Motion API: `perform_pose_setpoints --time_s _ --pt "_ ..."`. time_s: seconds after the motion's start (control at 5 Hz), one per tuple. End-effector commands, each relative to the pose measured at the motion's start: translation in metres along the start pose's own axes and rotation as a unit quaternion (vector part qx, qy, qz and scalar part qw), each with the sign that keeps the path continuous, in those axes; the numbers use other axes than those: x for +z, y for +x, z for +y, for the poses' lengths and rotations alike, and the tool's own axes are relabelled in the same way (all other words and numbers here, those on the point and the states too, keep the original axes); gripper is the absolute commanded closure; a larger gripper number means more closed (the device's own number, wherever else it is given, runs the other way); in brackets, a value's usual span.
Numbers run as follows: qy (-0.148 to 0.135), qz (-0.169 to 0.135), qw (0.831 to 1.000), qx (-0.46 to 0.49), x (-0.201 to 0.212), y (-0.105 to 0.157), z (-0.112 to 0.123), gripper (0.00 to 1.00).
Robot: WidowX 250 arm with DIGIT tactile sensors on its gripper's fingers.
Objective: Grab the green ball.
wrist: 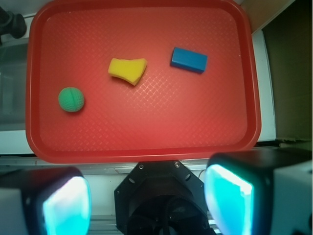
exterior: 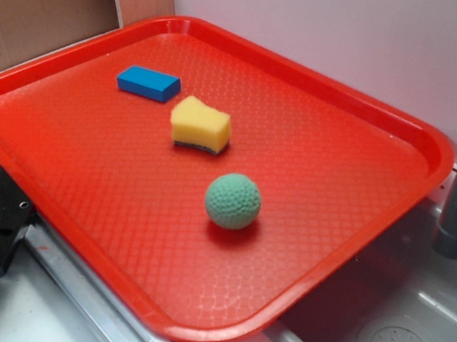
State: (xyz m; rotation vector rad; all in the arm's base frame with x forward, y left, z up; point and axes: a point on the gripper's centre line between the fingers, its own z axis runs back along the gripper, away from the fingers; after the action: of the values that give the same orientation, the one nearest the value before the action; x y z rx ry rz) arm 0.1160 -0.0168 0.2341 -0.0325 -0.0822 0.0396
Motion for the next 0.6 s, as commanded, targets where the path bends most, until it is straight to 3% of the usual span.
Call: perform_pose_setpoints --time_s 0.0,0.4 --pt "0.0 0.0 1.0 0.0 0.0 0.0 0.0 0.0" --pt "0.03 -0.008 0.996 0.079 -0.006 -0.002 -0.016 0.0"
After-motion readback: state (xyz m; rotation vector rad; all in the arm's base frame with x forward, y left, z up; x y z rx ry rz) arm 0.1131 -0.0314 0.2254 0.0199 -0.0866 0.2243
